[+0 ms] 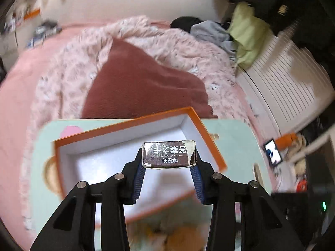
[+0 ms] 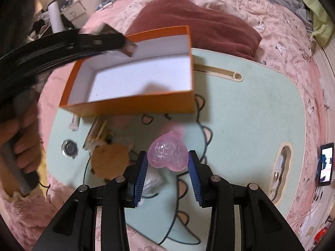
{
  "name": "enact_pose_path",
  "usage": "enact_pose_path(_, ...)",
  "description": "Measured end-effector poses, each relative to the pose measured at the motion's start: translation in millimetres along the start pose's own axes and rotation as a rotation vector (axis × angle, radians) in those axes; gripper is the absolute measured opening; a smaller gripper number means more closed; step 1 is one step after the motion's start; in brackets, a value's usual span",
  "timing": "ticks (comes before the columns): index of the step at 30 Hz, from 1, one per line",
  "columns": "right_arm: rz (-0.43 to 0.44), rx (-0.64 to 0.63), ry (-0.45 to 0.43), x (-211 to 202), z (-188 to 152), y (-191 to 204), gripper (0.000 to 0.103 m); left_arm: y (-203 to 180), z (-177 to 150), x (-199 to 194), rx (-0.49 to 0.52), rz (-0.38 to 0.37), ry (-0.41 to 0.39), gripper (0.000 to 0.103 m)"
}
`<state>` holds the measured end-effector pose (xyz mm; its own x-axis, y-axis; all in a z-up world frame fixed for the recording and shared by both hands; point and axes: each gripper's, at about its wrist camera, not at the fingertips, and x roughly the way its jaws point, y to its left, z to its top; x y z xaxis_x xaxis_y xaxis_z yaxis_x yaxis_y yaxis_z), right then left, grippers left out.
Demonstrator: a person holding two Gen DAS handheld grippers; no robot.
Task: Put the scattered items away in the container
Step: 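Grasp and lift the brown carton with the left gripper while the right gripper carries the heart, then set the carton on the table with the left gripper while the right gripper releases the heart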
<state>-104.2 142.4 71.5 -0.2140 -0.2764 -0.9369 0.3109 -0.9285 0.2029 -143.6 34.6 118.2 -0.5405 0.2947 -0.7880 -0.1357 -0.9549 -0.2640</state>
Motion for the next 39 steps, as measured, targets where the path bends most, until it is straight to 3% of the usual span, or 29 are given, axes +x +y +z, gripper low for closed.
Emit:
enact_pose_path(3, -0.001, -0.03, -0.016, -8.2, -14.4, 15.0, 0.037, 0.6, -32.6, -34.7, 0.052, -0.052, 0.007, 0.042)
enact_pose_path(8, -0.017, -0.041, -0.004, -11.8, -45.6, 25.7, 0.037, 12.2, -113.9, -69.6, 0.088, -0.094, 0.032, 0.042)
enact_pose_path(11, -0.078, -0.046, 0.014, -0.2, -67.4, 32.4, 0.037, 23.2, -153.7, -69.5, 0.073, -0.104, 0.065, 0.042)
enact_pose_path(14, -0.059, -0.038, 0.032, 11.2, -77.2, 37.1, 0.037, 31.9, -174.9, -62.1, 0.048, -0.091, 0.062, 0.042)
enact_pose_path(23, -0.057, 0.024, 0.017, 20.2, -86.0, 36.7, 0.037, 28.0, -182.8, -45.8, 0.044, -0.067, 0.03, 0.042)
enact_pose_path(29, -0.085, -0.007, -0.017, 15.8, -85.8, 46.0, 0.038, 31.8, -184.4, -35.6, 0.019, -0.041, 0.027, 0.042)
enact_pose_path(33, -0.067, -0.014, -0.041, 8.5, -84.9, 47.5, 0.042, 37.6, -183.2, -39.4, -0.014, -0.041, 0.017, 0.062)
enact_pose_path(35, -0.048, -0.008, -0.063, 1.8, -84.7, 46.2, 0.05, 41.0, -182.2, -45.8, -0.027, -0.045, -0.005, 0.064)
enact_pose_path(39, -0.013, -0.016, -0.102, -12.2, -83.8, 44.0, 0.052, 59.5, -174.0, -66.6, -0.098, -0.098, -0.062, 0.064)
